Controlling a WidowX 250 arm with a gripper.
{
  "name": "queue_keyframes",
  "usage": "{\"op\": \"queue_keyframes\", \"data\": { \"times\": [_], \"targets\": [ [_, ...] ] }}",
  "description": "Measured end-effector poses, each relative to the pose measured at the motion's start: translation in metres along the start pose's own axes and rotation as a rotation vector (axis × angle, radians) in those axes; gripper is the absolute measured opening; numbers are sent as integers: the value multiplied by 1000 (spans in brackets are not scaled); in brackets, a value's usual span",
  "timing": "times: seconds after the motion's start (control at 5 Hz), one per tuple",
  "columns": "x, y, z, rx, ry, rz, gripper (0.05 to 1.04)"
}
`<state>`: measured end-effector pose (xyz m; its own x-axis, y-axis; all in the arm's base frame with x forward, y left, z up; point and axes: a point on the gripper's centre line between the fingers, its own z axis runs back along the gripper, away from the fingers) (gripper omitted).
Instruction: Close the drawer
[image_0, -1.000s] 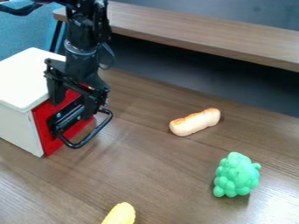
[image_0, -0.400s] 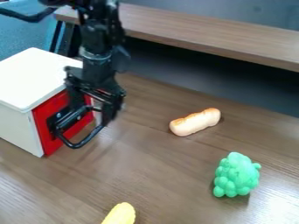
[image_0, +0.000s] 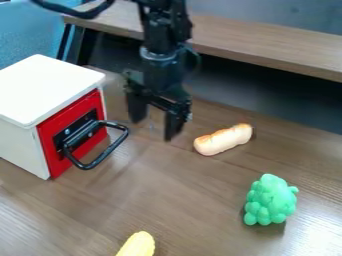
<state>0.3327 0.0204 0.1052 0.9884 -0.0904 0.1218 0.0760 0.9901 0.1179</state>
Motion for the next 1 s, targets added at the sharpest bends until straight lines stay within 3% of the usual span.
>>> {"op": "queue_keyframes", "data": {
  "times": [0.6,1.0],
  "targets": [
    [51,-43,24,-106,-69,-41,999],
    [53,-49,30,-146,-69,-24,999]
  ]
}}
